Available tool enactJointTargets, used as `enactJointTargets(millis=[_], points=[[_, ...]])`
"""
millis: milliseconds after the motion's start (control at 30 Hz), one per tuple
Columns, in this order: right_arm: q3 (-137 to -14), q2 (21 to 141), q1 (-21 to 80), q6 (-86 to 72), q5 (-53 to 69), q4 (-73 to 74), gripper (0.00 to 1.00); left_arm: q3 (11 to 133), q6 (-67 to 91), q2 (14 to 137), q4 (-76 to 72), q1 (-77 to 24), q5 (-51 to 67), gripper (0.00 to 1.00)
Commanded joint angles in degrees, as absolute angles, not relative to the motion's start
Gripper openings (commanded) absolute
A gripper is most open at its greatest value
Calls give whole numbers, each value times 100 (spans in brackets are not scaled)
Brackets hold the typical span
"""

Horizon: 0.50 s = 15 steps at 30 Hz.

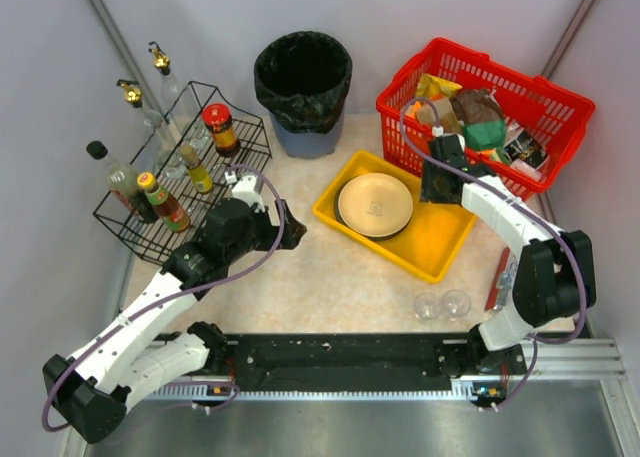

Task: Clear the kitchen counter

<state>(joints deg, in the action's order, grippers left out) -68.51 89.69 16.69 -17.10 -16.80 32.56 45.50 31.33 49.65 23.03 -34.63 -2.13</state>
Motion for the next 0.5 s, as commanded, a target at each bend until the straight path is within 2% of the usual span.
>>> enactJointTargets(millis=[0, 467], points=[[-6662, 8394, 1687, -1696, -1521, 3542, 2, 4535, 3041, 4887, 2048, -3445, -27, 93], [-6126, 8261, 2390, -1836, -1863, 3665, 5, 4359, 3024, 4711, 2188, -3454, 193, 92]])
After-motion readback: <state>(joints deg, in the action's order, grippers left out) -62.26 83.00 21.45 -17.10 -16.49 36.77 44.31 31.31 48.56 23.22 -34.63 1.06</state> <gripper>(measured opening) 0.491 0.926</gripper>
